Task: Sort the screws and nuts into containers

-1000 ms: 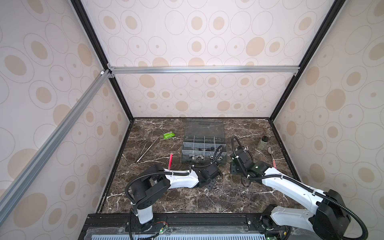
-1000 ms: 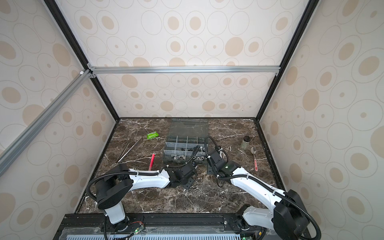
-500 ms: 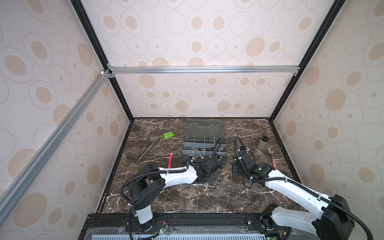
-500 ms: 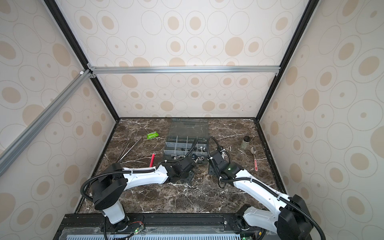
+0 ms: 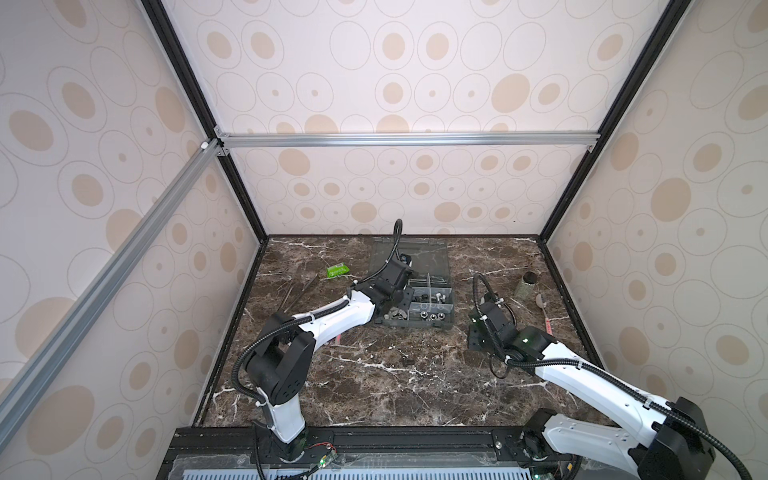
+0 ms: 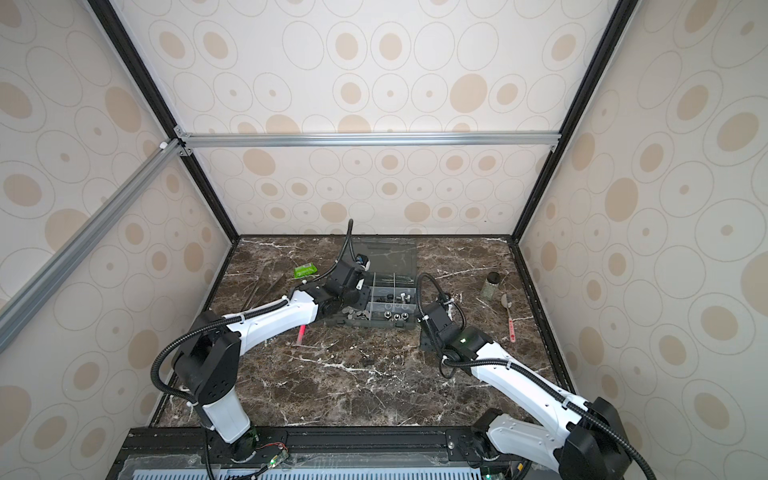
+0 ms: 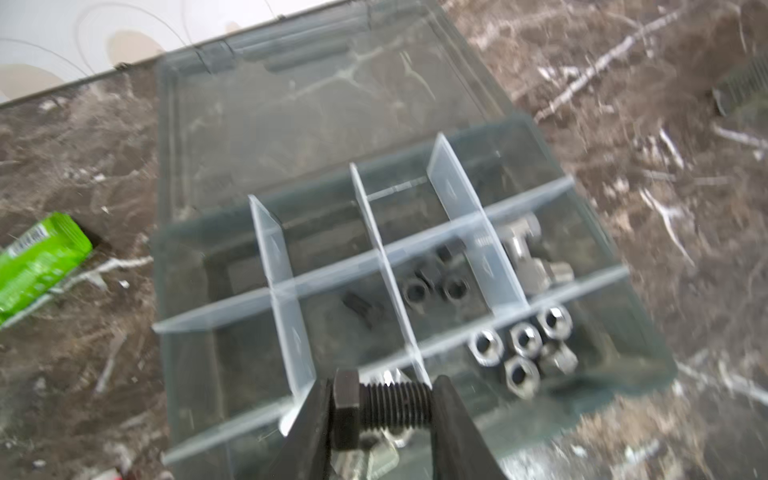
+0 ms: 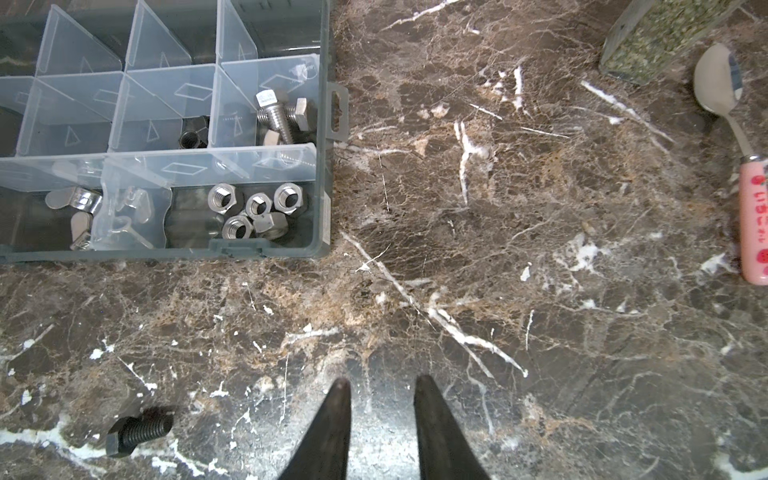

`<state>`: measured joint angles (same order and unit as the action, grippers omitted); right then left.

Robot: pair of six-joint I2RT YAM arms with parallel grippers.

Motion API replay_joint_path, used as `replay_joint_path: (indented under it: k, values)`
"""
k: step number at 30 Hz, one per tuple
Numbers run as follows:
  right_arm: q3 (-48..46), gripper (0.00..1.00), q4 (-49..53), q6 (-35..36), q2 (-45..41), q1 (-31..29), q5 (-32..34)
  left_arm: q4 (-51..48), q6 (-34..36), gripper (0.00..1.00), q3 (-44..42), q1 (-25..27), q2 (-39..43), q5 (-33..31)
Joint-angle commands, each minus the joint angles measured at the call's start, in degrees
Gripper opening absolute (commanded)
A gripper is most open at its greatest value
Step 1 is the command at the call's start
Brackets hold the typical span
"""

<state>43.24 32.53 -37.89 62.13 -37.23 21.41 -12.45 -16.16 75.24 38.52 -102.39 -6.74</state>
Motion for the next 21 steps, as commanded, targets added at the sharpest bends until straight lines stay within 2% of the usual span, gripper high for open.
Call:
replay_joint_path:
  k: [1, 6, 15, 21]
  values:
    - [-1.1, 0.30, 2.1, -1.4, -1.3, 0.4, 1.4, 0.1, 2.3, 0.31, 4.5, -1.8, -3.3, 2.2]
    - [-1.9, 0.30, 2.6, -2.2, -2.1, 0.4, 1.7, -0.1, 2.1, 0.31, 7.9, -3.4, -7.3, 3.9]
    - [-3.3, 0.30, 2.9, -2.9, -4.3, 0.3, 2.5, 0.9, 1.4, 0.33, 6.8, -4.3, -8.8, 5.8]
    - [-3.5, 0.30, 3.1, -2.9, -5.0, 0.4, 2.8, 1.3, 0.8, 0.41, 5.5, -4.5, -8.3, 5.9]
